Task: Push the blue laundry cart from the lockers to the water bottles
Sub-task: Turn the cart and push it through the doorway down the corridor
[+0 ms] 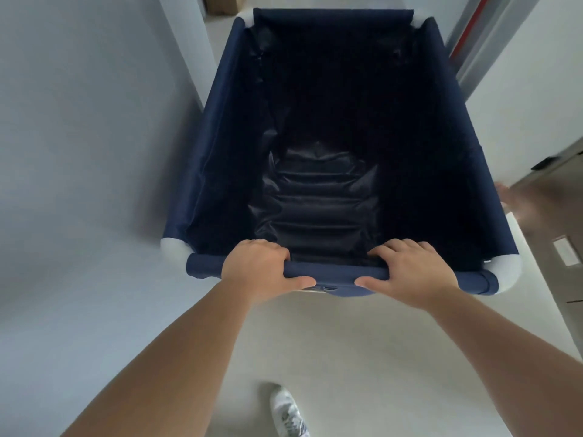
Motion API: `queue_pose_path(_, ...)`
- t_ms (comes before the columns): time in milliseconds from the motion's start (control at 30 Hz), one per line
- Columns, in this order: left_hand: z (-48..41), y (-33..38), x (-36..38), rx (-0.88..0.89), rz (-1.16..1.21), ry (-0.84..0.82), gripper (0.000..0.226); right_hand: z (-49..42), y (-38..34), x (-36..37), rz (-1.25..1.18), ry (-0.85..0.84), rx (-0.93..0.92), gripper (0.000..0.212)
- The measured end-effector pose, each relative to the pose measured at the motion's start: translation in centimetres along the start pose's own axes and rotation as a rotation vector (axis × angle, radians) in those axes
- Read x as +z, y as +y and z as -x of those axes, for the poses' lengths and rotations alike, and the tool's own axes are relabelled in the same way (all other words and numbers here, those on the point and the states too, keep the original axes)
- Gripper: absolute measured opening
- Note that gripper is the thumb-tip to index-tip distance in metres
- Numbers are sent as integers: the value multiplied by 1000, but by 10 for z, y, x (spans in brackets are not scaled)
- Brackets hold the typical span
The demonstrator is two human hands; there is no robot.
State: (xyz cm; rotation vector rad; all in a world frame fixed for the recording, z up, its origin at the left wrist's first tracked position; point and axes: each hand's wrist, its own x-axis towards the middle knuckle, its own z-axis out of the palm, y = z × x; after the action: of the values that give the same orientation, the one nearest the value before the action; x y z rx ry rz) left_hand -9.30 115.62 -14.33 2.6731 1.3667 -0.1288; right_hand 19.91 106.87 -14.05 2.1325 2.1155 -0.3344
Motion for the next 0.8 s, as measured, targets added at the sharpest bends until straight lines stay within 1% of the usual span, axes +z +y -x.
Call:
queue_pose_path(133,-46,-16,-5,24,-14,15,71,-40,11,-11,6,4,17,94)
queue_pose_path(400,-147,-52,-21,36,-22,8,75,-134,38,-36,-27,-2,17,93)
queue_pose_path(600,-223,-70,-38,-68,1,-94,81,-210,66,-56,-25,-19,12,90)
queue_pose_path(800,-291,-86,-49,-55,-26,-91,79,-273,92,-73,-45,-31,9,92)
